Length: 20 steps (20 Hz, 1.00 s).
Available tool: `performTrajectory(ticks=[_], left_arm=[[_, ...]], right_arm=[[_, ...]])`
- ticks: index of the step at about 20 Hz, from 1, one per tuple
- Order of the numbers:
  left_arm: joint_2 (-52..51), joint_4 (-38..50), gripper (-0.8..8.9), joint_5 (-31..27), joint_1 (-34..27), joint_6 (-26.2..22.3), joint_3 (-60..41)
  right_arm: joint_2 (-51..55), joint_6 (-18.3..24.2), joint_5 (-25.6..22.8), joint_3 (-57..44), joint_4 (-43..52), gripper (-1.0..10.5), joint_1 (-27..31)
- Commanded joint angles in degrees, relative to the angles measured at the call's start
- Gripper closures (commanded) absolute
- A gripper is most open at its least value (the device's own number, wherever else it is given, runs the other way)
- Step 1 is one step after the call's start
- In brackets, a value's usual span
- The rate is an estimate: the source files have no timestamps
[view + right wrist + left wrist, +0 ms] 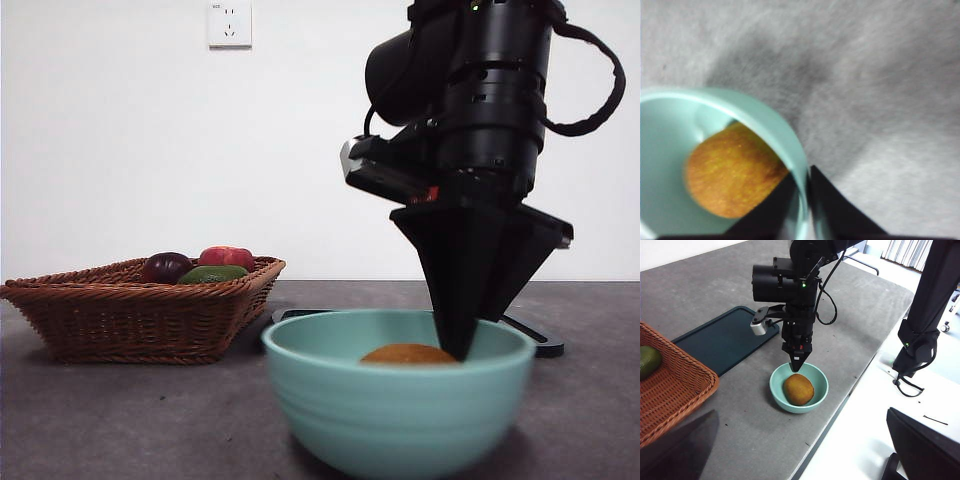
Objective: Pick up the wifruite, put it on the bowl, pick up the plate, put it on desk
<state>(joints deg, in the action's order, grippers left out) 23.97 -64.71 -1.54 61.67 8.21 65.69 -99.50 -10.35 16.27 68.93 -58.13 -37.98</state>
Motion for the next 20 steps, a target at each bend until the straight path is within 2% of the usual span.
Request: performTrajectory(ticks=[1,4,9,14,20], left_arm=[[0.2,0.5,2.51,-0.2,0.7,-0.7,0.7],[0.2,0.5,2.51,-0.2,0.7,-0.7,0.7],[0.2,0.5,2.51,-0.2,0.7,-0.7,0.7],[0.2,0.5,2.51,-0.2,0.7,-0.7,0.7],[0.2,0.5,2.51,-0.2,0.7,-2.8,0.7]], right_arm=[[-2.4,-0.8,0.1,0.4,0.4,9.4,-1.4],[-2.6,-1.7,-0.2,0.7,2.0,9.4,-2.1],[-2.6,-1.3,-4.9,5.8,-1.7,9.4,-0.3],[-4.2,1.0,-6.7,16.8,-7.1,9.4,4.7],[-14.7,6.2,-7.6,34.6,-14.5,9.4,11.3]])
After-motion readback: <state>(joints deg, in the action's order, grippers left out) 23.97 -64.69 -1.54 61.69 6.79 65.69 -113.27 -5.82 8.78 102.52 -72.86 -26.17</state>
